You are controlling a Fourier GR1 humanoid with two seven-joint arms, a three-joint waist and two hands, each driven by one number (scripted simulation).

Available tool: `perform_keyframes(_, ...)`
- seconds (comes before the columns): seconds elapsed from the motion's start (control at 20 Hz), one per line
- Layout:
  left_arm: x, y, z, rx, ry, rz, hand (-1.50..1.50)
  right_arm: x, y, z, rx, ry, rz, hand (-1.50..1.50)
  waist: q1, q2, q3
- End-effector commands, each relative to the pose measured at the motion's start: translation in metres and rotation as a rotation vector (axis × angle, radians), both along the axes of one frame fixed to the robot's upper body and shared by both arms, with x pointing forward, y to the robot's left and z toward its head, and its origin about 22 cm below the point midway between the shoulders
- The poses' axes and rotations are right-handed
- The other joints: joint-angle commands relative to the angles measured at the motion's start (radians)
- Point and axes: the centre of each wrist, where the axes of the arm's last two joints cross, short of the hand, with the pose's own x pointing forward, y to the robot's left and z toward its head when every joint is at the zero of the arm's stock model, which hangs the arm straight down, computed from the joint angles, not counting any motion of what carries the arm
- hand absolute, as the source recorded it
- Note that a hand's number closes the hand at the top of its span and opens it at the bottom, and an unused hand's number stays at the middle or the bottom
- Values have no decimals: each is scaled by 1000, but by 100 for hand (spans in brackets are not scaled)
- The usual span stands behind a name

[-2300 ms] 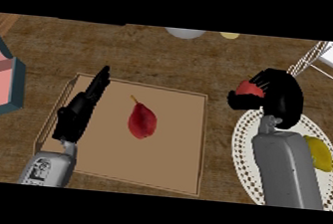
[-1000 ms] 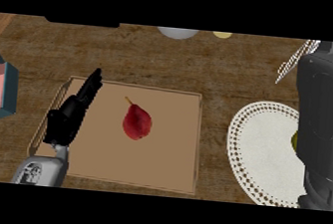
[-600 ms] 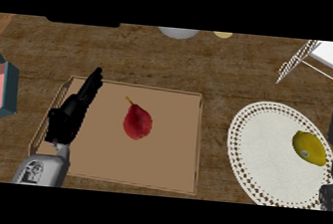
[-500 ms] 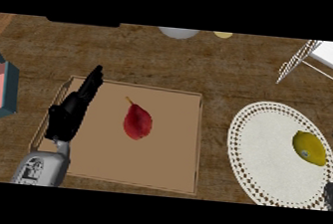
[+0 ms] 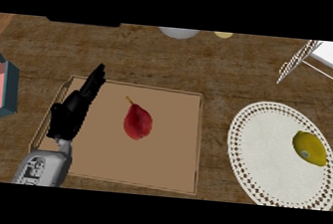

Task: Pick the bell pepper from the placemat and place it in the tiered shelf

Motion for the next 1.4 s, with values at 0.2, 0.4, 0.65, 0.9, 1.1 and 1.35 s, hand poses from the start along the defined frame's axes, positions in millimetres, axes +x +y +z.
perform_keyframes(0.2, 1, 7, 4, 15, -7, 2, 0, 22, -29, -23, -70, 28, -56, 150, 4, 1, 0)
perform_keyframes(0.4, -15, 7, 5, 10, -36, -12, 0, 28, -43, -43, -187, 87, -5, 150, 12, 0, 0)
perform_keyframes(0.65, -7, 10, 9, 6, -1, -17, 0, 40, -94, -75, -137, 49, -83, 150, 19, 7, 1)
perform_keyframes(0.9, -6, 13, -2, 0, 6, -1, 0, 29, -100, -70, -21, -238, 71, 150, 5, 3, 1)
perform_keyframes(1.1, -6, 1, -11, 9, -2, -2, 0, 27, -123, -51, -11, -265, 84, 150, 6, 4, 1)
perform_keyframes(1.35, 9, -15, 7, -1, -17, -3, 0, 34, -143, -66, -4, -271, 76, 150, 17, 8, 1)
